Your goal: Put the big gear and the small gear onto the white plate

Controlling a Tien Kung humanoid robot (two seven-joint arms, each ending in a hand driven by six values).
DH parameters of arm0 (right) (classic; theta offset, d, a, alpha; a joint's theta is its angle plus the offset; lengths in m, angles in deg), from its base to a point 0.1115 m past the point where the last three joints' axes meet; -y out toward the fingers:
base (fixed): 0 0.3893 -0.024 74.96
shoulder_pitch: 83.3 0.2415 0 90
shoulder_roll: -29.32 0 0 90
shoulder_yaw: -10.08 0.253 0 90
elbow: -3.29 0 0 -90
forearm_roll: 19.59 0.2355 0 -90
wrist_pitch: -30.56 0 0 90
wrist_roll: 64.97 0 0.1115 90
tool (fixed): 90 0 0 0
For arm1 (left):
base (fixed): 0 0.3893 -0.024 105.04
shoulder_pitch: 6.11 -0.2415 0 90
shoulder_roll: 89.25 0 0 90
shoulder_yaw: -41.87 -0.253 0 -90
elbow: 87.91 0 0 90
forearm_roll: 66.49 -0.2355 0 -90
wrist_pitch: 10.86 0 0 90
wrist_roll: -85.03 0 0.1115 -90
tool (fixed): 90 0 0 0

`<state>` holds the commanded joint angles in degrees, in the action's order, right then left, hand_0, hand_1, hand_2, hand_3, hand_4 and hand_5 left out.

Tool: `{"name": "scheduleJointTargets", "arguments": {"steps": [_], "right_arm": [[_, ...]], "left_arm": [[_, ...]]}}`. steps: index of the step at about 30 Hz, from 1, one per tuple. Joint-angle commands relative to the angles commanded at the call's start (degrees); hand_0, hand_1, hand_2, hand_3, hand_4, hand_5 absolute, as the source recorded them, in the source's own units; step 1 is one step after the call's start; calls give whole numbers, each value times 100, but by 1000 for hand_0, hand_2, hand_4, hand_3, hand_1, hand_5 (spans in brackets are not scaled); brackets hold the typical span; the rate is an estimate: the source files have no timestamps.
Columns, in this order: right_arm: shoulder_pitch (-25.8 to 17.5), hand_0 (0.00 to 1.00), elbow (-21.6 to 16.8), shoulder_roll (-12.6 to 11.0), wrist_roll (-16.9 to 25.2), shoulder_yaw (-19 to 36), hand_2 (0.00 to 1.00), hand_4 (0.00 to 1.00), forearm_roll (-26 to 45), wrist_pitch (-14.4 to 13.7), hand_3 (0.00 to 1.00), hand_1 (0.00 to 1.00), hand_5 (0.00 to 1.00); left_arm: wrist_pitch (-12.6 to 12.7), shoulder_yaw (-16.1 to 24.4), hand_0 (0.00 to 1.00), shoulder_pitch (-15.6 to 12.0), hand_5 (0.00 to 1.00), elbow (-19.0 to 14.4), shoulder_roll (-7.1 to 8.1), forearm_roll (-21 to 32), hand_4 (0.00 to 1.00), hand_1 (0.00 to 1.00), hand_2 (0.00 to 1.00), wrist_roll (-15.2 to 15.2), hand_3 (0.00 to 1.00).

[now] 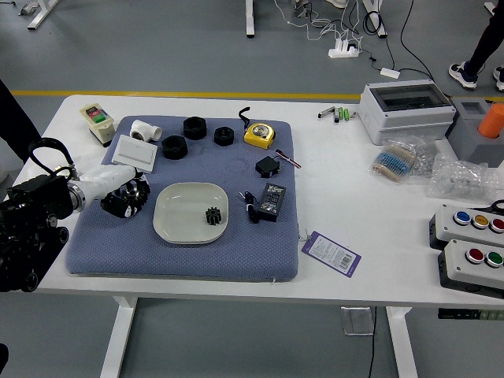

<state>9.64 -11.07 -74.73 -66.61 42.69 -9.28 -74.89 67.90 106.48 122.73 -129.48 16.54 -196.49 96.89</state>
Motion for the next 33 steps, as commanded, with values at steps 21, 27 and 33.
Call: {"name": "scheduleJointTargets", "arguments": {"steps": [21, 27, 33], "right_arm": [[-40, 711, 2, 5, 2, -46, 750, 795, 5, -1, 566, 714, 655], [-35, 711, 0, -5, 11, -27, 750, 796, 6, -4, 566, 714, 655], [-20, 711, 1, -7, 16, 6, 750, 796, 9, -4, 566, 714, 655]], "left_arm": [[-207, -384, 374, -83, 2, -1698, 280, 0, 270, 408, 468, -239, 499], [-323, -640, 376, -210, 2, -2053, 315, 0, 292, 421, 475, -350, 505], [-320, -771, 384, -282, 2, -2025, 272, 0, 325, 427, 485, -390, 511]]}}
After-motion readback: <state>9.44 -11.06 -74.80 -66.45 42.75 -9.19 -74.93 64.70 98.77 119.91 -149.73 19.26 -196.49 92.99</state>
